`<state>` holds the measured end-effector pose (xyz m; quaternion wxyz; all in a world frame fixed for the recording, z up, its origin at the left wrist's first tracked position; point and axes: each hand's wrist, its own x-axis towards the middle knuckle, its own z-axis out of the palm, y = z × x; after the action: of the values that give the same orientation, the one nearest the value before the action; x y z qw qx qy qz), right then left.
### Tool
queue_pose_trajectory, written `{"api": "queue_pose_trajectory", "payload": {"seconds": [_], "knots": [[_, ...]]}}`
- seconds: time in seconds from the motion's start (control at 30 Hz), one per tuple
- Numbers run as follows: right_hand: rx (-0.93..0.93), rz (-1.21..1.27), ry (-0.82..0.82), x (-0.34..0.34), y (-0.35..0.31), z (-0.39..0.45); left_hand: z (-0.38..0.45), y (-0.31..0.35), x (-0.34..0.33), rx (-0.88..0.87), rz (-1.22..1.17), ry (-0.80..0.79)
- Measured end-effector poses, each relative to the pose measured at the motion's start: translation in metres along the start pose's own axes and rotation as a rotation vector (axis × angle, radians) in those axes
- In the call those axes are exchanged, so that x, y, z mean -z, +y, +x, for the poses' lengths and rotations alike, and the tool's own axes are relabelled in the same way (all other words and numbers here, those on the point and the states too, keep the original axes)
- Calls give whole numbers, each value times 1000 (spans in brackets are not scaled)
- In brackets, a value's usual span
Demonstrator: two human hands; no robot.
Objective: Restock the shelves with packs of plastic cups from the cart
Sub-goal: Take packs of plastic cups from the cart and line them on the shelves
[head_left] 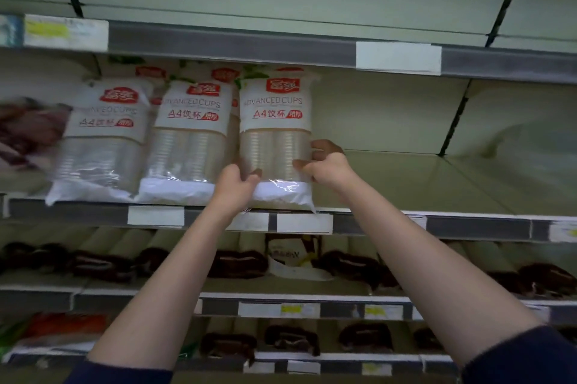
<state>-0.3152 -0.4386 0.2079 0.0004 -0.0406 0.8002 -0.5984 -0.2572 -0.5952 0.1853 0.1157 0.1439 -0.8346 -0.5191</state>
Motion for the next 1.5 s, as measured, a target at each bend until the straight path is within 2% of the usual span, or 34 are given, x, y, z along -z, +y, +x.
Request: {"api": "queue_pose_trajectory", "payload": {"seconds": [0.17,0.27,0.37,0.47,0.57,0.7,0.87,1.1,1.2,1.37,1.5], "knots": [[-17,54,-10,9,7,-11,-11,11,-7,-65,142,94],[-24,68,-2,28,19,-30,-33,21,-22,-178,124,151],[-45,178,18,54,34,-52,-66,35,-55,-247,57,120],[-70,302,63,91,54,-76,-93,46,-108,-313,-2,13],[-88,420,183,138,91,-102,-117,51,-166,-339,-6,-103],[-236,489,359,218,172,-148,-162,56,-254,-326,-20,-380],[-446,505,607,323,262,-223,-229,65,-371,-267,49,-723],[-562,566,873,432,339,-306,-309,71,-489,-128,78,-1033],[-598,598,938,472,366,-328,-340,75,-523,-60,125,-1120],[-763,698,783,504,403,-316,-357,76,-554,27,152,-1132],[-793,578,928,520,426,-286,-343,68,-552,65,197,-1075]]}}
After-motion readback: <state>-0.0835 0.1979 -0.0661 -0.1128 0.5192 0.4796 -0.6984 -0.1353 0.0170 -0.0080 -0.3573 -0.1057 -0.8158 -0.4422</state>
